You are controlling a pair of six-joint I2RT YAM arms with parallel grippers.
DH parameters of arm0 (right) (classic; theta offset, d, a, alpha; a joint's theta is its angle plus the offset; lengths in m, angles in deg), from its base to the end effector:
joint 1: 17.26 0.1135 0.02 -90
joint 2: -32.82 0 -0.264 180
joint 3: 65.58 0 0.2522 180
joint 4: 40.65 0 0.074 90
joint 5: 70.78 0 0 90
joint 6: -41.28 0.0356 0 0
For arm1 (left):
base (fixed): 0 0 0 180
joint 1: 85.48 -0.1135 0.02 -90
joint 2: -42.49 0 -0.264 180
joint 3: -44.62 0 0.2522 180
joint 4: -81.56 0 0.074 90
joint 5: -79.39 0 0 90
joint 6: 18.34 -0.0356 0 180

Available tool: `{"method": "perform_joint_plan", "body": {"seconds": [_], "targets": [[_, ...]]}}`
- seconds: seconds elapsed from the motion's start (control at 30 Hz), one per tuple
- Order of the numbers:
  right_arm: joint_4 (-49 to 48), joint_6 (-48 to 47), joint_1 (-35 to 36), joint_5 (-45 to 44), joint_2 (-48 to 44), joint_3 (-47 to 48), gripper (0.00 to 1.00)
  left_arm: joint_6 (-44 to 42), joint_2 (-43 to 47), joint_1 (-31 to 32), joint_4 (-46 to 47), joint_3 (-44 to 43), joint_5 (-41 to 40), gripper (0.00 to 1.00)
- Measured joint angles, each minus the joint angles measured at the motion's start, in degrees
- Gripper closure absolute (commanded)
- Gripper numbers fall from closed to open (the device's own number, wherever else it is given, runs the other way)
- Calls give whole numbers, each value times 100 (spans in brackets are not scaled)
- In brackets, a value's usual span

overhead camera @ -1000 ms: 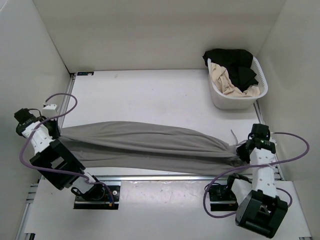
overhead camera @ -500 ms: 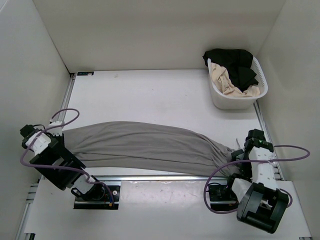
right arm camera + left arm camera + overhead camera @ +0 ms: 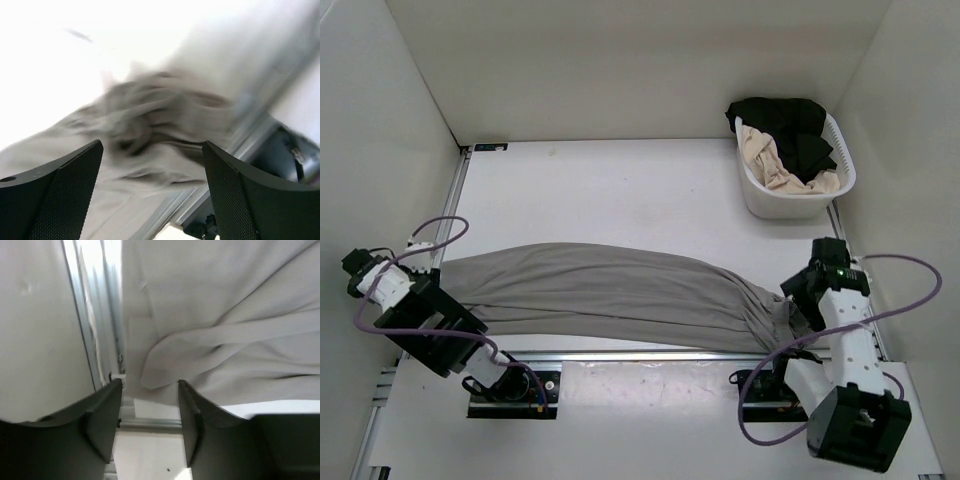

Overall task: Fold and stack the trousers
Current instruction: Fold the trousers

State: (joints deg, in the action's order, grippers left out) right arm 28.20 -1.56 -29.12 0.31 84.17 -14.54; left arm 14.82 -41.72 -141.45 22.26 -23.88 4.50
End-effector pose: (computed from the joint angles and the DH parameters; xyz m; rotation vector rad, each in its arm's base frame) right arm 0.1401 -0.0412 0.2177 1.3939 2.2958 -0.2763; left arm 0.1555 0.2137 0.2032 0.0695 2.7767 0.1005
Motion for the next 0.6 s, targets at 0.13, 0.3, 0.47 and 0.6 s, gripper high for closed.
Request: {"method": "perform_joint_plan", "body": {"seconds": [0.13, 0.3, 0.47, 0.6], "targets": [[-251, -350, 761, 260, 815, 743, 13, -195, 63, 372, -146, -111, 168, 39], [-293, -651, 1467, 365, 2044, 1167, 11, -951, 234, 584, -31, 621, -59, 31], [-326, -723, 1676, 509, 2168, 964, 11, -1102, 321, 590, 317, 1130, -289, 30], [-538, -734, 1676, 726, 2409, 697, 11, -914, 155, 605, 745, 826, -302, 30]]}}
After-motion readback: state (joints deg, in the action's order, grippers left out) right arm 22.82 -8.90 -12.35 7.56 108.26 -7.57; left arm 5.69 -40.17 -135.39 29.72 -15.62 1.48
